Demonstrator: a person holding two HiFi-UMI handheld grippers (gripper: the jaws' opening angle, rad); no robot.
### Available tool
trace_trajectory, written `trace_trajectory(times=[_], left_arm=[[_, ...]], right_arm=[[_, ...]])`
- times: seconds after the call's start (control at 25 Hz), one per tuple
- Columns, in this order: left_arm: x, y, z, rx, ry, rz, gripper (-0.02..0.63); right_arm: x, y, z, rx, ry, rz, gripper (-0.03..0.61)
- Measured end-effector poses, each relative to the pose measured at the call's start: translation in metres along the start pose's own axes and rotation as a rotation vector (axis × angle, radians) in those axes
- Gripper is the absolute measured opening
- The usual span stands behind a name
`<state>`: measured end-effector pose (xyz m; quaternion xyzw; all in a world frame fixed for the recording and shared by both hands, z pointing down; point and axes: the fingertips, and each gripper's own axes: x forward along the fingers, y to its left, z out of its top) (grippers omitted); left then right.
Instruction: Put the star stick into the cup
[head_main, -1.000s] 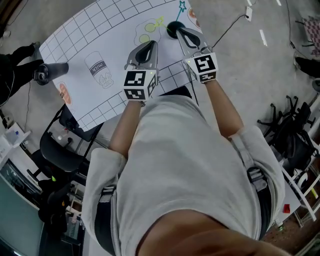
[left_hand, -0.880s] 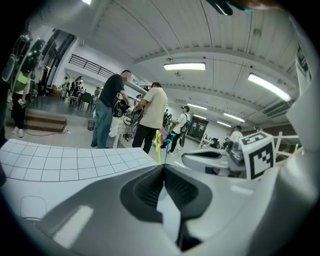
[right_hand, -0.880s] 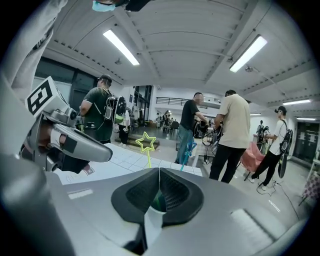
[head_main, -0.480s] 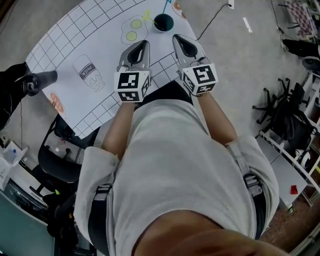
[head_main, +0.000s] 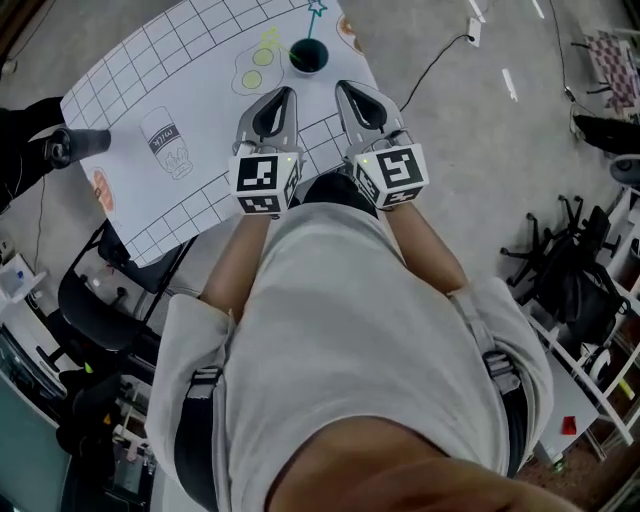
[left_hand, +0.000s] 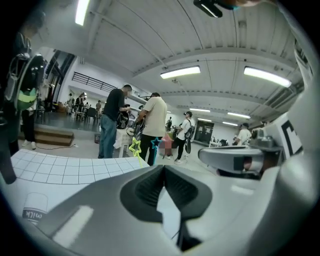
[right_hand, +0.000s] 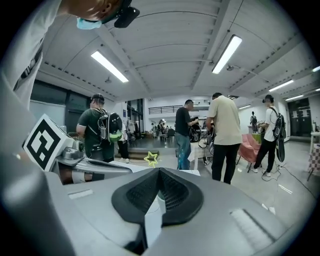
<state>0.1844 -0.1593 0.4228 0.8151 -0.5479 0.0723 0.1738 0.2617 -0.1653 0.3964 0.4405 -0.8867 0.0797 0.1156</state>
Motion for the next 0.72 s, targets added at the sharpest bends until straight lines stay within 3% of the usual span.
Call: trace_trajectory(times=[0.16,0.44,0.72], left_arm=[[0.000,-0.023,0.000,-0.035,-0.015,0.086,0.003],[0.009,-0.060,0.000,-0.020,-0.027,0.199,0.003],[0.018,-0.102,-0.004,-0.013,-0.020,0.253,0.003]], right_arm=[[-0.015,-0.004,0.001,-0.036,-0.010,0.097,-0.002],[-0.037,-0.028,-0.003,-0.057,-0.034,0.220,-0.002],[-0.066,-0.057,-0.013,-0.043,-0.047,0.289,-0.002]])
